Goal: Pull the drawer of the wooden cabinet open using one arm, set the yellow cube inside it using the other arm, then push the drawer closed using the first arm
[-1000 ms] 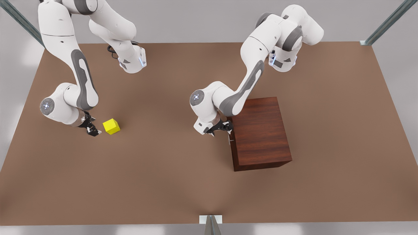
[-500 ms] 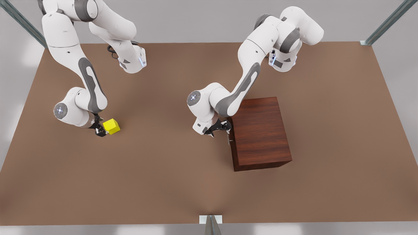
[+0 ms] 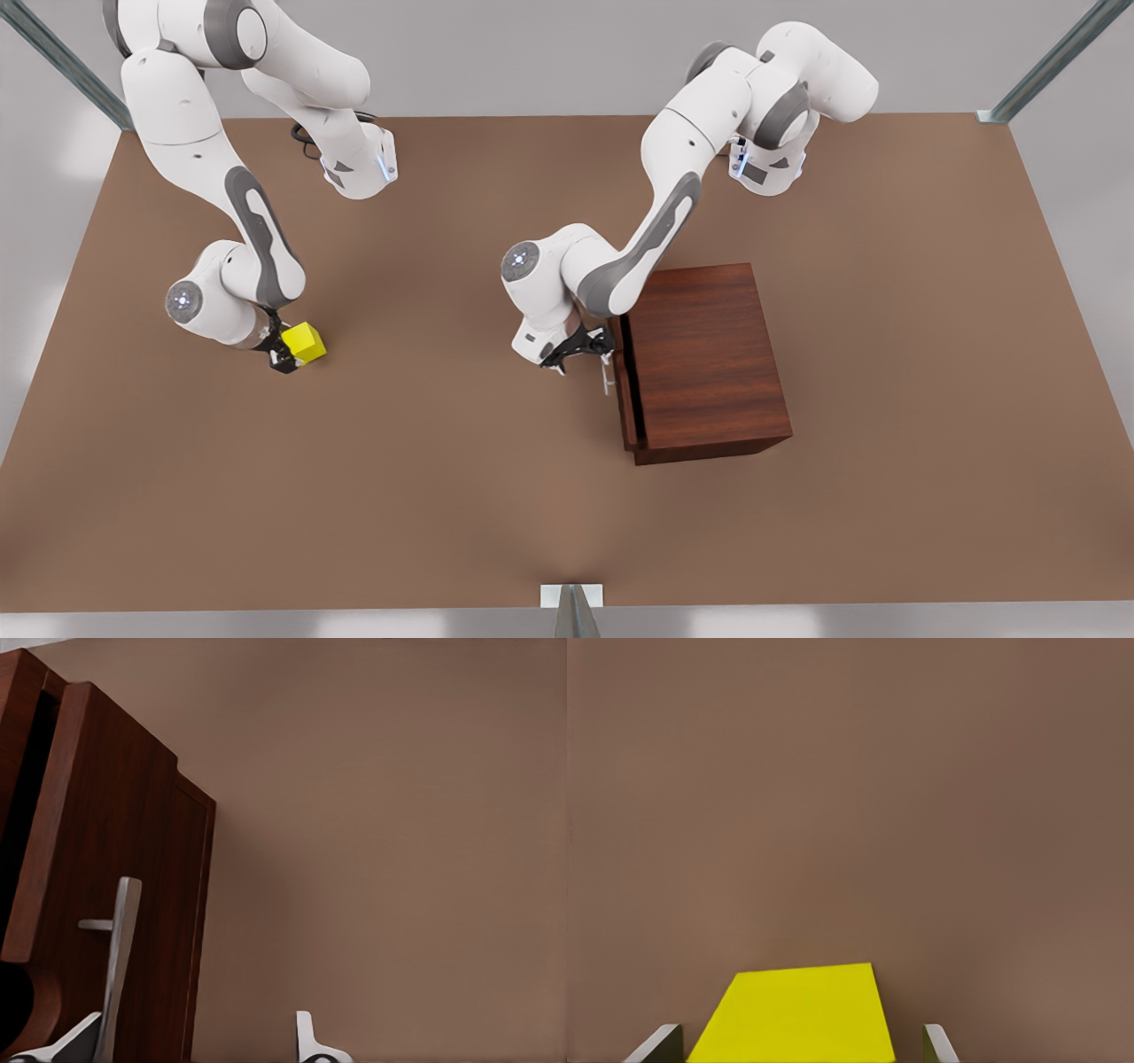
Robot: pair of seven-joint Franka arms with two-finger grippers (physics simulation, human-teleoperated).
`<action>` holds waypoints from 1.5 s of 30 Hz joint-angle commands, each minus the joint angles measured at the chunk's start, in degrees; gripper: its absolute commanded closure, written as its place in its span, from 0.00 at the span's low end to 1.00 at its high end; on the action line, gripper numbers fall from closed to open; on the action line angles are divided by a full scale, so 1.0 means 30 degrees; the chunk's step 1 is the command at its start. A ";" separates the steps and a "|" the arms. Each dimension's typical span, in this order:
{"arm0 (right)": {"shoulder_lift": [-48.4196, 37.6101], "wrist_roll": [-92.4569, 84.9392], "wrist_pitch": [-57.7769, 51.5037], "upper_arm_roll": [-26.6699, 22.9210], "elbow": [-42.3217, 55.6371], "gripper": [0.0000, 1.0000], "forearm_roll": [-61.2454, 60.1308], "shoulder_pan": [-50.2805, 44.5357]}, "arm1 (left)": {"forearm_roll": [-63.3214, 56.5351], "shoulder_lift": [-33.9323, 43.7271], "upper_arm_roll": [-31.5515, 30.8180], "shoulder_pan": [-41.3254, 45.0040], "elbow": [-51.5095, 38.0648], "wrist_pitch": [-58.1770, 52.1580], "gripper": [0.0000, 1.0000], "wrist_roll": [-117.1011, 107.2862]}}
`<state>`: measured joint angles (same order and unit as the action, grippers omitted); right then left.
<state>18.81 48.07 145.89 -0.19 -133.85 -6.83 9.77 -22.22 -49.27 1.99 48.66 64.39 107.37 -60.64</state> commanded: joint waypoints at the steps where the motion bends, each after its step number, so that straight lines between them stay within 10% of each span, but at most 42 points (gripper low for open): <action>1: -0.0002 0.0354 0.0648 0.0063 -0.0004 0.00 -0.0007 0.0023 | 0.0025 -0.0072 -0.0019 0.0039 -0.0165 0.0126 0.00 -0.1231; 15: -0.0119 0.0589 0.0824 0.0737 -0.0326 0.00 -0.0066 0.0024 | 0.0025 -0.0483 -0.0224 0.0302 -0.0985 0.0126 0.00 -0.1846; 18: -0.0178 0.1057 0.0824 0.0737 -0.0355 0.20 -0.0037 0.0024 | 0.0025 -0.0483 -0.0254 0.0302 -0.1015 0.0155 0.00 -0.1846; 26: -0.0353 0.1057 0.0619 0.0825 -0.0355 0.29 -0.0037 0.0024 | 0.0025 -0.0600 -0.0283 0.0449 -0.1103 0.0712 0.00 -0.2256; 45: -0.1935 0.1028 -0.4712 0.0795 0.2574 0.32 -0.0066 0.0112 | 0.0025 -0.0629 -0.0840 0.0800 -0.1483 0.0947 0.00 -0.2989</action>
<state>13.05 50.22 136.37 2.20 -126.48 -7.26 10.11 -22.92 -51.17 0.30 50.44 59.54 110.21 -66.91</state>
